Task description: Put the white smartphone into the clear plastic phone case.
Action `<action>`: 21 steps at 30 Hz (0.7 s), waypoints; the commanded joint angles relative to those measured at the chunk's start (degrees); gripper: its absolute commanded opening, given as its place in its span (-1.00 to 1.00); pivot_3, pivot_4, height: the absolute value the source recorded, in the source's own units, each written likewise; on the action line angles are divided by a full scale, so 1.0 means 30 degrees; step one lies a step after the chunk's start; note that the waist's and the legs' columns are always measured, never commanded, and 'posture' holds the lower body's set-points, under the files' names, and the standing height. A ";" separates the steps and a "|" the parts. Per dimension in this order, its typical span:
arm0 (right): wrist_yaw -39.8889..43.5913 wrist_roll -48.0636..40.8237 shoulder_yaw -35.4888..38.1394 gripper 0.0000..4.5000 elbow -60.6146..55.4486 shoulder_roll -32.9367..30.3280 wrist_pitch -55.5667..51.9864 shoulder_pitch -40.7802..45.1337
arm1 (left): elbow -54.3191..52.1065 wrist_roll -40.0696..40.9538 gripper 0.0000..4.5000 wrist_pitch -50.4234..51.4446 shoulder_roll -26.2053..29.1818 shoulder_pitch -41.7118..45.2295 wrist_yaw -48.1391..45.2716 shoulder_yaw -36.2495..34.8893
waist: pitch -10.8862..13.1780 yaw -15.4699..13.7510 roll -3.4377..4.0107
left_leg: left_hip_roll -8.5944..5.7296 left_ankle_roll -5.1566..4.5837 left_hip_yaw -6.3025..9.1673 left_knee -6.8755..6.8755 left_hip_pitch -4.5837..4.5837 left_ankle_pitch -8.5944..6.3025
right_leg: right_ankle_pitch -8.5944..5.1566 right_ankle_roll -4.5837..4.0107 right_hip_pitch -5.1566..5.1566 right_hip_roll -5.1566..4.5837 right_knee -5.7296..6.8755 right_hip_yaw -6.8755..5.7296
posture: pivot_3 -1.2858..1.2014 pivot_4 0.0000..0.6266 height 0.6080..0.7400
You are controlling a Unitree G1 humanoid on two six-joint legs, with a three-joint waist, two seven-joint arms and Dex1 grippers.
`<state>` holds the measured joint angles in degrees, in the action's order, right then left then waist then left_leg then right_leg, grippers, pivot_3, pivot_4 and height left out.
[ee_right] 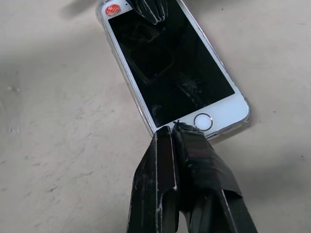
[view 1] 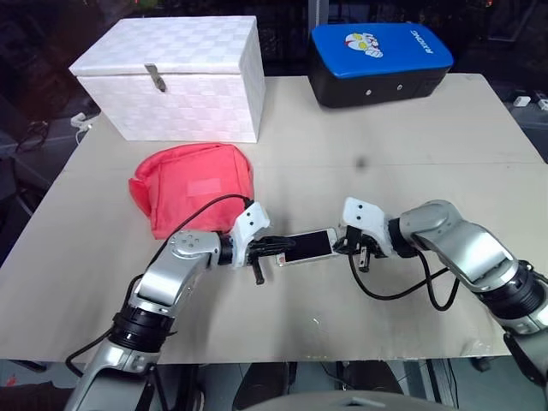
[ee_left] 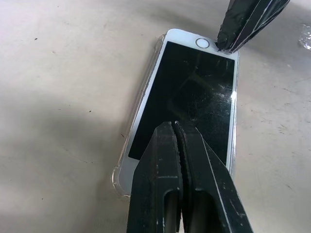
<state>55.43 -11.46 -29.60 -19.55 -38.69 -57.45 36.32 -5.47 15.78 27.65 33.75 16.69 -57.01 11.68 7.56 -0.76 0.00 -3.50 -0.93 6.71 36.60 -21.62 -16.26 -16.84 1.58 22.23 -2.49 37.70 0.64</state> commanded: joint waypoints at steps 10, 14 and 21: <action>0.3962 0.3578 -0.5655 -1.00 0.8874 0.0164 0.3320 0.1091 | 0.0447 -0.0654 -0.97 0.0942 0.0043 -0.1285 0.0612 0.0987 | -0.0408 -0.0037 -0.0186 | -0.0008 -0.0112 0.0055 -0.0046 0.0434 -0.0069 | -0.0016 -0.0005 -0.0421 -0.0021 -0.0053 -0.0052 | 0.03 -0.52 1.00; 0.4400 0.3945 -0.5751 -1.00 0.9091 0.0895 0.3446 0.0963 | 0.0285 -0.0585 -0.97 0.1116 -0.0026 -0.1360 0.0791 0.1020 | -0.0478 -0.0014 -0.0189 | -0.0007 -0.0050 0.0060 -0.0065 0.0622 -0.0124 | -0.0110 0.0005 -0.0662 -0.0025 -0.0145 -0.0036 | 0.03 -0.52 1.00; 0.4116 0.4601 -0.5864 -1.00 0.8732 0.1663 0.3030 0.0027 | 0.0334 -0.0554 -0.97 0.1285 -0.0096 -0.1168 0.0984 0.1025 | -0.0666 0.0015 -0.0157 | -0.0003 -0.0121 0.0063 -0.0108 0.0639 -0.0084 | -0.0037 -0.0022 -0.0653 -0.0015 -0.0155 -0.0038 | 0.03 -0.52 1.00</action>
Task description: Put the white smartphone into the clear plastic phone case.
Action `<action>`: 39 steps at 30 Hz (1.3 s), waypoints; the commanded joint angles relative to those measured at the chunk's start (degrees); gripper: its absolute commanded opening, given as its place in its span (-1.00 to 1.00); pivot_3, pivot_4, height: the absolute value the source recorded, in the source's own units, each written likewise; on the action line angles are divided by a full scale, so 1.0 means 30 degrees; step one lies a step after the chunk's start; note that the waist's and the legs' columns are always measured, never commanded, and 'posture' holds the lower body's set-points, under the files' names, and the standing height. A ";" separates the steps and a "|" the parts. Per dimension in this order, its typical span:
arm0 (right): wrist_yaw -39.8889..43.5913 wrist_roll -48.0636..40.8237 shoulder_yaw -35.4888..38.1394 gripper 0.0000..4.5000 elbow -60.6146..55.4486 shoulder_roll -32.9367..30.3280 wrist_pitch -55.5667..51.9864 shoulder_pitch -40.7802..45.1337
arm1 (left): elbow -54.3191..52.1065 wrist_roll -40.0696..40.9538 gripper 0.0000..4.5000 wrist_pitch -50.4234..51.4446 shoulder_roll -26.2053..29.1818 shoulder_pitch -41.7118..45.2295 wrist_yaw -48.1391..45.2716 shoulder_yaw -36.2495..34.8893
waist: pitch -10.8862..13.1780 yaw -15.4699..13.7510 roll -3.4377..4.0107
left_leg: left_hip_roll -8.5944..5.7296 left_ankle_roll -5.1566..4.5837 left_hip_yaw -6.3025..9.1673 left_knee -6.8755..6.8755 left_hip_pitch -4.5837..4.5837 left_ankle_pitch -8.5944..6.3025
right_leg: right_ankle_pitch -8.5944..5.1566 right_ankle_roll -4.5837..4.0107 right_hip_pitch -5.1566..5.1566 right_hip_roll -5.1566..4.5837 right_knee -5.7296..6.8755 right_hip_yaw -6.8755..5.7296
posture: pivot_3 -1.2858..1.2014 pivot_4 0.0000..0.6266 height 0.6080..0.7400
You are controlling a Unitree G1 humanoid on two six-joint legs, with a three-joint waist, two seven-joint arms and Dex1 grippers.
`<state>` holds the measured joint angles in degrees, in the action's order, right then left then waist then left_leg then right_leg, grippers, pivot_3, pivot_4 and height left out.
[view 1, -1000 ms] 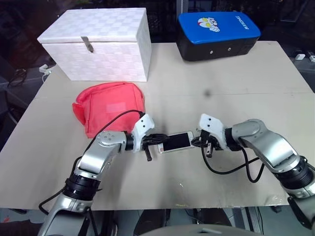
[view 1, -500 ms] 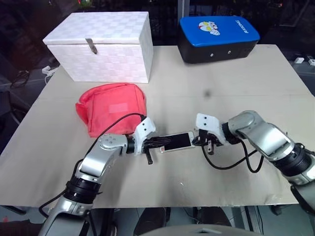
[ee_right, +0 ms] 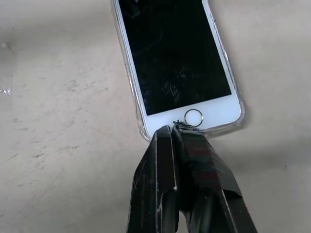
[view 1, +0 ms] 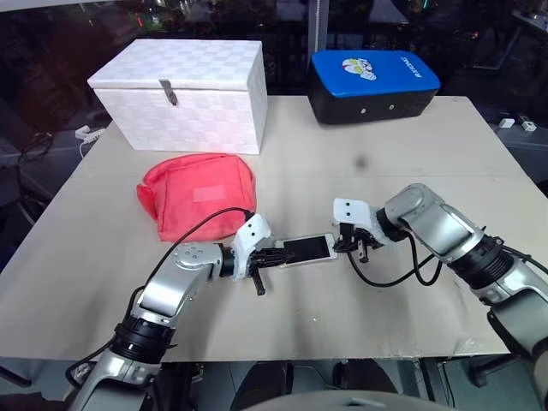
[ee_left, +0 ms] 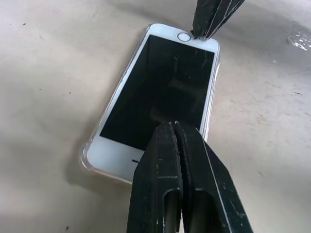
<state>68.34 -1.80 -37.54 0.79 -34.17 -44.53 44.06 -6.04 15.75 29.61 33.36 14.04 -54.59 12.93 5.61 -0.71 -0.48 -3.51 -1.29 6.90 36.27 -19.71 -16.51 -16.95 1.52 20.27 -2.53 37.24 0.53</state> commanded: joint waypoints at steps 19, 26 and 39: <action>0.0837 0.3302 -0.4088 -1.00 0.6083 0.1887 -0.0247 -0.2771 | -0.0319 -0.0204 -0.97 0.1490 0.0245 -0.0396 0.0458 0.0350 | -0.0330 0.0058 0.0045 | 0.0007 0.0070 -0.0001 -0.0076 0.0084 -0.0042 | -0.0081 0.0028 -0.0068 0.0002 -0.0052 0.0024 | 0.03 -0.52 1.00; 0.1009 0.3799 -0.3705 -1.00 0.8302 0.2739 0.0220 -0.2729 | -0.0536 -0.0211 -0.97 0.1647 0.0189 -0.0514 0.0613 0.0252 | -0.0375 0.0087 0.0067 | 0.0020 0.0092 -0.0022 -0.0403 0.0348 -0.0050 | -0.0173 -0.0013 -0.0298 0.0013 -0.0151 0.0083 | 0.03 -0.52 1.00; -0.3081 0.1627 0.3225 -1.00 0.1270 0.2893 0.1322 -0.4700 | 0.1090 -0.0535 -0.97 0.0058 -0.0456 0.0158 0.0663 0.0318 | -0.0018 0.0001 0.0100 | 0.0029 0.0113 -0.0014 -0.0402 0.0283 -0.0036 | -0.0162 0.0010 -0.0154 0.0027 -0.0155 0.0075 | 0.03 -0.52 1.00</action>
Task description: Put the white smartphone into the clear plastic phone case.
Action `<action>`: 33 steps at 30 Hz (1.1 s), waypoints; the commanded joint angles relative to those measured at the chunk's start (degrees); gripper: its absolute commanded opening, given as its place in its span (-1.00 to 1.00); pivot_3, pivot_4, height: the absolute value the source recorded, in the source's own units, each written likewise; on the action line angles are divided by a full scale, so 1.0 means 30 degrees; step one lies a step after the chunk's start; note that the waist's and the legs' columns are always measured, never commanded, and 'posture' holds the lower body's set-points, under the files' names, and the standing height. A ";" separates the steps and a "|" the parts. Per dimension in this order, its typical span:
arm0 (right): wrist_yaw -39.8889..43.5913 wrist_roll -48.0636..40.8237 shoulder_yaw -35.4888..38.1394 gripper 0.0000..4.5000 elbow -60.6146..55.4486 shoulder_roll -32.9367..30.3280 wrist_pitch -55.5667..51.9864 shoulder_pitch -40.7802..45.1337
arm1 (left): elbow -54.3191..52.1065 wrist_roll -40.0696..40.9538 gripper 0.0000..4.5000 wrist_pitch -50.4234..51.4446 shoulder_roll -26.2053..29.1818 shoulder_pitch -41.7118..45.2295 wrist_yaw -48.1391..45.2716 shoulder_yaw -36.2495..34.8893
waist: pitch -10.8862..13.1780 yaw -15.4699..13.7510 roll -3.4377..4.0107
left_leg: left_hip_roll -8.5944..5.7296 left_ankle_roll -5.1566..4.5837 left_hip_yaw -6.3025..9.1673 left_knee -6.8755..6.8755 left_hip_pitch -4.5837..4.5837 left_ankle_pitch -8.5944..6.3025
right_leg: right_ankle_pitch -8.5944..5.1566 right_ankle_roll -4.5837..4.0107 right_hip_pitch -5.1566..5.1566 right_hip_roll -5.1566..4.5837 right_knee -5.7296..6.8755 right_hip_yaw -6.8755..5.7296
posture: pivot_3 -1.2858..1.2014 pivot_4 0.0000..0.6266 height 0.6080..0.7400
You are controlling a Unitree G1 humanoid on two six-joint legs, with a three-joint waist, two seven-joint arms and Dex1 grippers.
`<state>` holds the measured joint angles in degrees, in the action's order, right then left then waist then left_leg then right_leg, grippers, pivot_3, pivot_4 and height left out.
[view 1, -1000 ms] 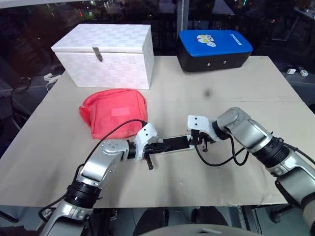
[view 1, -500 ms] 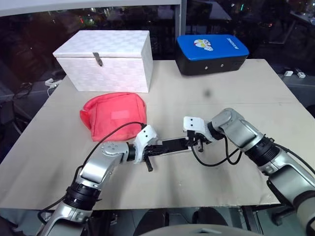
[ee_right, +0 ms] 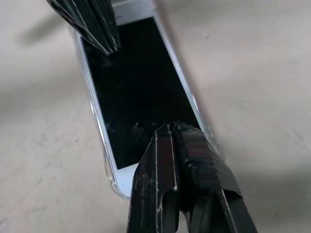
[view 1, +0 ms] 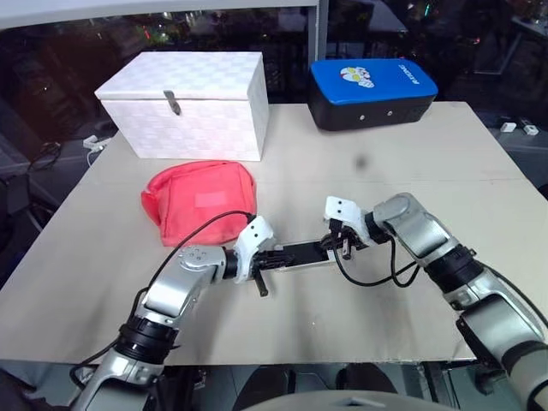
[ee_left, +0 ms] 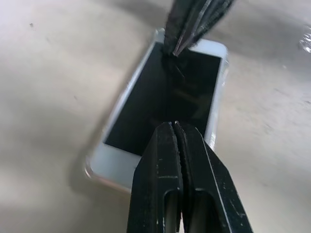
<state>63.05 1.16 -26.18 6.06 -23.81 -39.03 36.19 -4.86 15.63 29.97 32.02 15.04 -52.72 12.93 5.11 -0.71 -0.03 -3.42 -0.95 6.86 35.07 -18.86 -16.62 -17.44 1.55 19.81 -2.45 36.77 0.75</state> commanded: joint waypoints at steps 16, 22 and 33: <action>-0.1482 -0.3353 0.1387 -1.00 -0.9875 -0.3018 -0.4942 -0.2363 | 0.0392 -0.0306 -0.97 -0.0668 0.0400 -0.0423 -0.0907 0.0207 | 0.0936 0.0001 0.0017 | -0.0038 0.0049 0.0030 0.0120 -0.0697 0.0140 | 0.0124 -0.0047 0.0641 -0.0029 0.0048 -0.0065 | 0.03 -0.52 1.00; -0.1859 -0.2900 0.0136 -1.00 -0.9039 -0.3980 -0.4596 -0.2034 | -0.0027 0.0099 -0.97 -0.0659 0.0883 -0.0723 -0.1642 0.0044 | 0.1019 0.0125 -0.0039 | -0.0038 0.0051 0.0040 0.0112 -0.0717 0.0139 | 0.0124 -0.0047 0.0647 -0.0028 0.0024 -0.0082 | 0.03 -0.52 1.00; -0.0724 -0.2999 -0.1383 -1.00 -0.8354 -0.5001 -0.3887 -0.0897 | -0.1455 0.1265 -0.97 -0.0179 0.2234 -0.2286 -0.2584 -0.0431 | 0.1028 0.0427 -0.0050 | -0.0038 0.0050 0.0043 0.0124 -0.0715 0.0139 | 0.0124 -0.0047 0.0640 -0.0033 0.0023 -0.0092 | 0.03 -0.52 1.00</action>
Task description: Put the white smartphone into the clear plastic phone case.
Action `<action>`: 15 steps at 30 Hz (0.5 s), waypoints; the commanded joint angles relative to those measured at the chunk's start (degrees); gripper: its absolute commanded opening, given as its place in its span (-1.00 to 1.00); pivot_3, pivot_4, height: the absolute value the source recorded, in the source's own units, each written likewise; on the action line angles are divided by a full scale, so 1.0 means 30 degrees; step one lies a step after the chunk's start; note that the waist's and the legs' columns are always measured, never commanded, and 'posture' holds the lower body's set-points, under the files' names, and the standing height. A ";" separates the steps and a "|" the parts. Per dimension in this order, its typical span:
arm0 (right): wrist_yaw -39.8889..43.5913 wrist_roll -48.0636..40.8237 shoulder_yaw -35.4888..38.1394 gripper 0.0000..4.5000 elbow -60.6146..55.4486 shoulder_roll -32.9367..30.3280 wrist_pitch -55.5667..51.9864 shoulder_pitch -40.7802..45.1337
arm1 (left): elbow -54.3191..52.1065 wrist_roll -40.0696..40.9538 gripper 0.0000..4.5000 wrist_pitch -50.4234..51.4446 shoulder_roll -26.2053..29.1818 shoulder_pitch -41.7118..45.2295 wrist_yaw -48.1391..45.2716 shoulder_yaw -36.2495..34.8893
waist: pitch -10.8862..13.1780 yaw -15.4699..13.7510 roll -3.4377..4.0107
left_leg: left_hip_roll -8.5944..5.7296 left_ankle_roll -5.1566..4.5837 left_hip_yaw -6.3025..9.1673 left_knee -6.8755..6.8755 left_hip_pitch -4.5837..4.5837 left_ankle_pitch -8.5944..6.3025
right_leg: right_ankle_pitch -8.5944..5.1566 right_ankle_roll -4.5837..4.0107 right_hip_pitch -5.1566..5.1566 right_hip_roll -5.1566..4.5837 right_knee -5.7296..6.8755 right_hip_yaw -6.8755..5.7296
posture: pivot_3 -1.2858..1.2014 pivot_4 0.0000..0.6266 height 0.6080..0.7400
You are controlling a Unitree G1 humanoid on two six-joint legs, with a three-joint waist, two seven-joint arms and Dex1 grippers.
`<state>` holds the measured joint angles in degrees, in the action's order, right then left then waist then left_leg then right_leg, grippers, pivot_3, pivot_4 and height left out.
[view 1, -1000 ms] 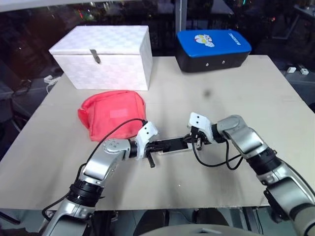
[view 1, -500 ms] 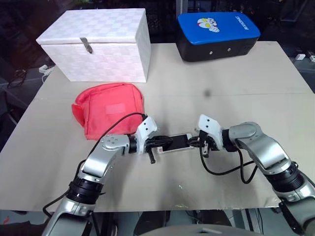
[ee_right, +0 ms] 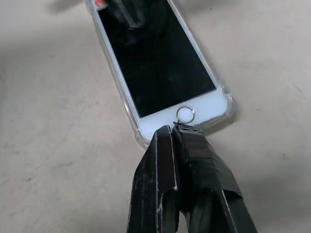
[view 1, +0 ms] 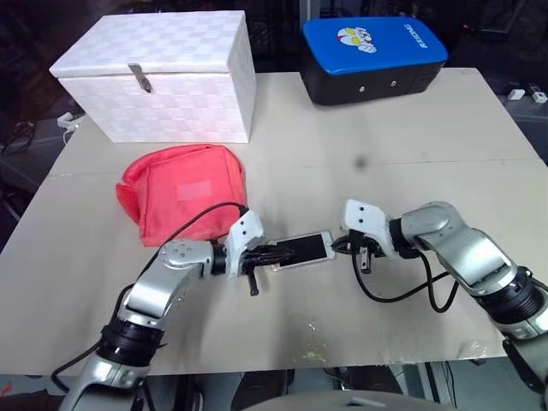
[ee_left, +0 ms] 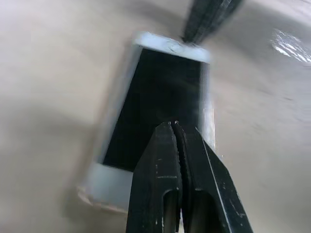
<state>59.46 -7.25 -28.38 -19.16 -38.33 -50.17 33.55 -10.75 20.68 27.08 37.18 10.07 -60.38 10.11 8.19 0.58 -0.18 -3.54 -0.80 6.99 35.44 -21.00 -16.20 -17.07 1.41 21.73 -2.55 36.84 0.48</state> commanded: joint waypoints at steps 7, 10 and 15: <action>0.0515 -0.0180 -0.0840 -1.00 0.0106 -0.0133 0.0040 0.0133 | 0.0951 -0.1039 -0.97 0.1131 0.0400 -0.0198 0.0886 0.0672 | 0.0000 -0.0006 -0.0001 | 0.0000 0.0001 0.0014 0.0040 -0.0004 0.0001 | 0.0001 0.0000 -0.0003 0.0003 0.0031 -0.0018 | 0.03 -0.52 1.00; 0.0566 -0.0104 -0.1127 -1.00 0.0179 -0.0053 0.0108 0.0249 | 0.1061 -0.1065 -0.97 0.1340 0.0331 0.0001 0.1216 0.0700 | 0.0000 -0.0004 0.0000 | 0.0000 0.0001 0.0014 0.0072 -0.0004 0.0001 | 0.0001 0.0000 -0.0004 0.0004 0.0061 -0.0019 | 0.03 -0.52 1.00; 0.0863 0.0119 -0.1740 -1.00 0.0174 -0.0029 0.0668 0.0604 | 0.1207 -0.1135 -0.97 0.1395 0.0414 0.0168 0.1495 0.0714 | 0.0000 0.0003 -0.0001 | -0.0002 0.0001 0.0013 0.0168 -0.0009 0.0000 | 0.0001 0.0000 -0.0003 0.0005 0.0148 -0.0019 | 0.03 -0.52 1.00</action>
<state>59.75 -6.36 -31.07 -18.14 -38.81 -48.39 35.57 -10.54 20.45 28.96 37.65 12.10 -57.82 10.87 8.20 0.59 -0.18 -3.55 -0.79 7.02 35.99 -21.03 -16.21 -17.06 1.41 21.73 -2.54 37.35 0.42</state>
